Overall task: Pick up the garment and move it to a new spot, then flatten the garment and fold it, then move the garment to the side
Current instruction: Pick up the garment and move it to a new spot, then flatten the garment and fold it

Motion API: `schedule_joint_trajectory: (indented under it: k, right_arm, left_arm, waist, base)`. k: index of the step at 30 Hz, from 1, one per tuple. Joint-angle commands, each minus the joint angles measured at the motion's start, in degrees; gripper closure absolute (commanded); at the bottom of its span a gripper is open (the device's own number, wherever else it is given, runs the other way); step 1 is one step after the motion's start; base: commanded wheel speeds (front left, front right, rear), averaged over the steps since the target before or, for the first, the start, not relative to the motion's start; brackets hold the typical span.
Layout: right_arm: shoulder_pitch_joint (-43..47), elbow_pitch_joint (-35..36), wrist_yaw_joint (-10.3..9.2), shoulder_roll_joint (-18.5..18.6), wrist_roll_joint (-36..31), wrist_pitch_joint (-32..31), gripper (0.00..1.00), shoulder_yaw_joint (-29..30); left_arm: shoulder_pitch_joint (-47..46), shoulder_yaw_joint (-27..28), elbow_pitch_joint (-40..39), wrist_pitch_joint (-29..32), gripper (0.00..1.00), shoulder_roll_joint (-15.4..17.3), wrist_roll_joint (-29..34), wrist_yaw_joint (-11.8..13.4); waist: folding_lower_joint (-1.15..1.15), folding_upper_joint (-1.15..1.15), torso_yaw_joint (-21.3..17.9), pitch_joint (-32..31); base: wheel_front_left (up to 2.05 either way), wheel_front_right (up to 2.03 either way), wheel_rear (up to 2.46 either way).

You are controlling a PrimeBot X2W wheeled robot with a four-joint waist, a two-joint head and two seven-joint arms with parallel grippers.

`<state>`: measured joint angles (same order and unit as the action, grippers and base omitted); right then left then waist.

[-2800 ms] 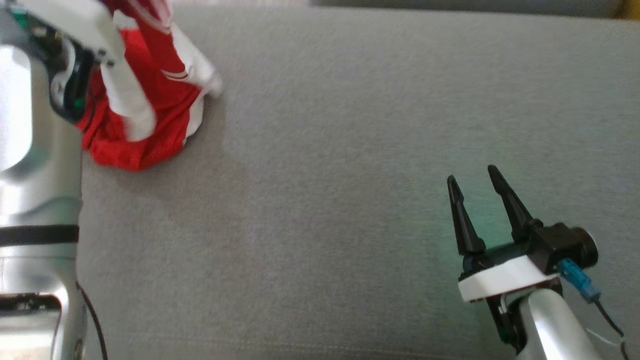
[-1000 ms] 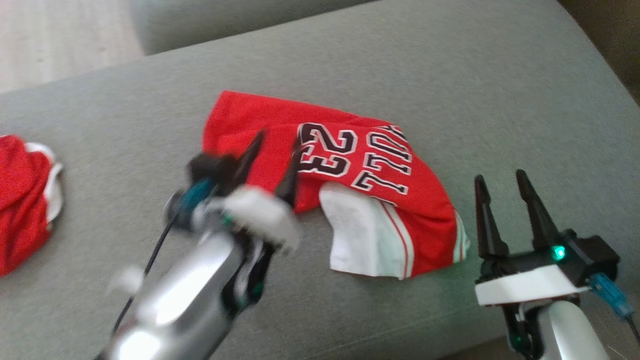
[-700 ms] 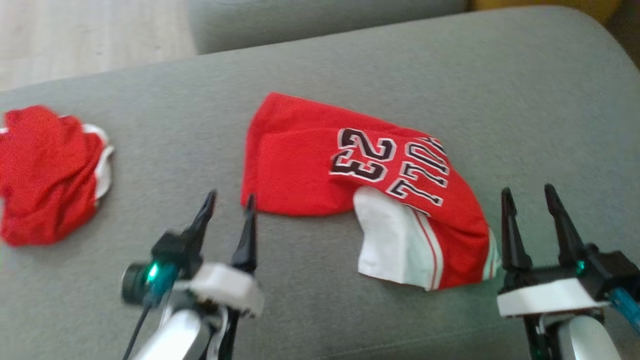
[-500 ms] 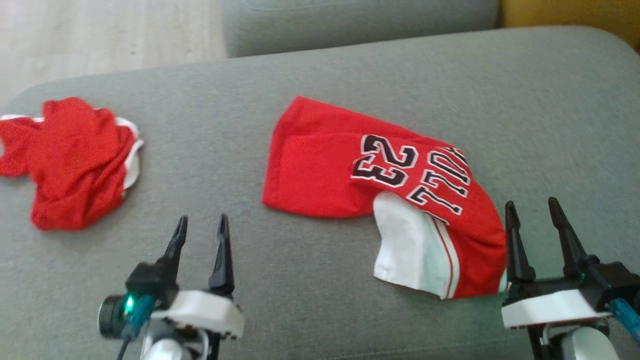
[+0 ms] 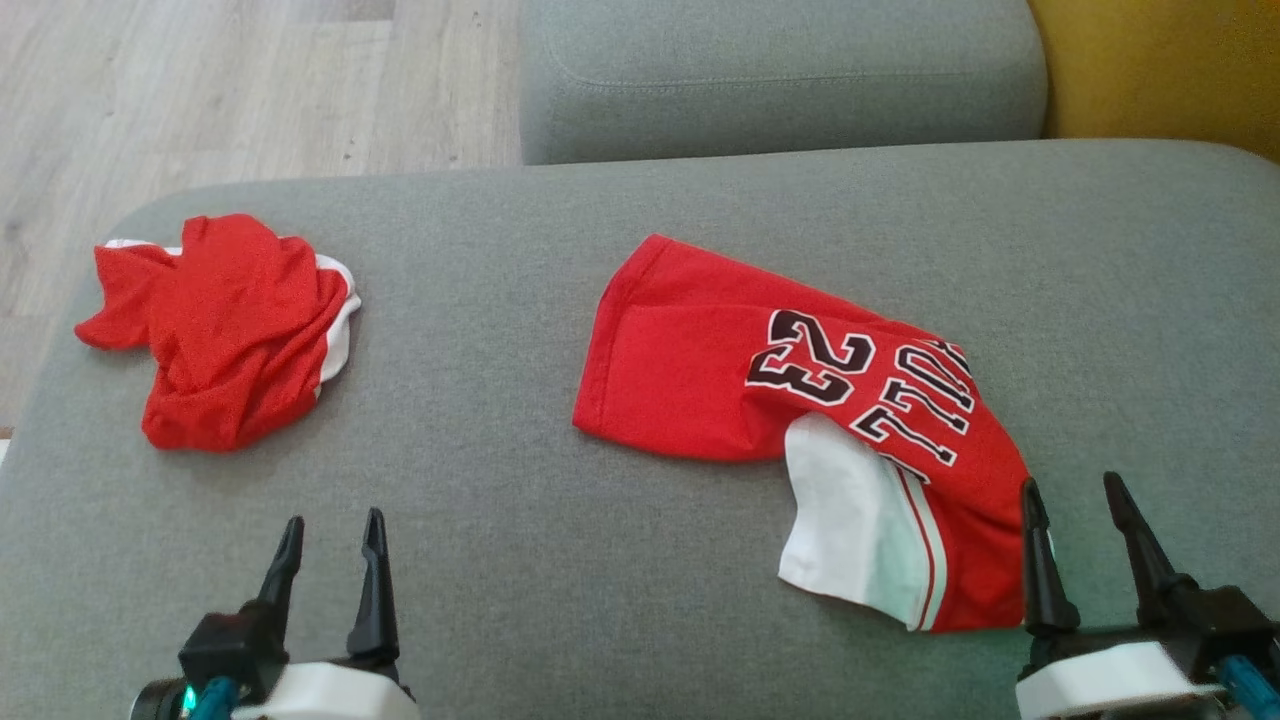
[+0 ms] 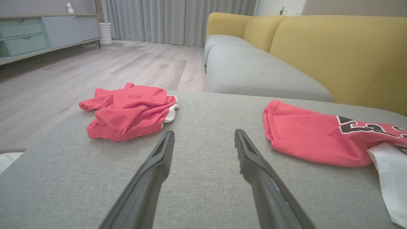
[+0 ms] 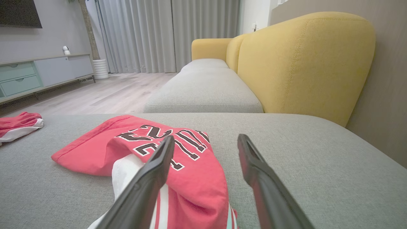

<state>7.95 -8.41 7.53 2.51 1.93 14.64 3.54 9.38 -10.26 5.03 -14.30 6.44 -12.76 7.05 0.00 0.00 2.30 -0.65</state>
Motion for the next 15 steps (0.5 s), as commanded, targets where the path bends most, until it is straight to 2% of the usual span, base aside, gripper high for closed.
schedule_joint_trajectory:
  k: [1, 8, 15]
  right_arm:
    - [-1.25, 1.33, -0.04, 0.37, -0.25, 0.36, 0.00, -1.39]
    - [-1.29, 0.41, -0.04, 0.37, 0.72, 0.36, 0.00, -1.67]
    - [-1.78, -0.03, -0.04, 0.37, 1.04, 0.36, 0.00, -2.16]
  left_arm:
    - [-2.12, 2.57, -1.61, -0.70, 0.00, -0.26, 0.71, -0.46]
    - [-1.57, 6.16, -0.78, -0.70, 0.00, -2.36, 3.37, -4.46]
    - [-1.71, 7.98, -0.16, -0.70, 0.00, -3.23, 4.70, -6.42]
  waist:
    - [0.00, 0.00, 0.09, -0.10]
    - [0.00, 0.00, 0.01, -0.38]
    - [0.00, 0.00, -0.82, -0.01]
  base:
    - [0.00, 0.00, 0.00]
    - [0.00, 0.00, 0.00]
    - [0.00, 0.00, 0.00]
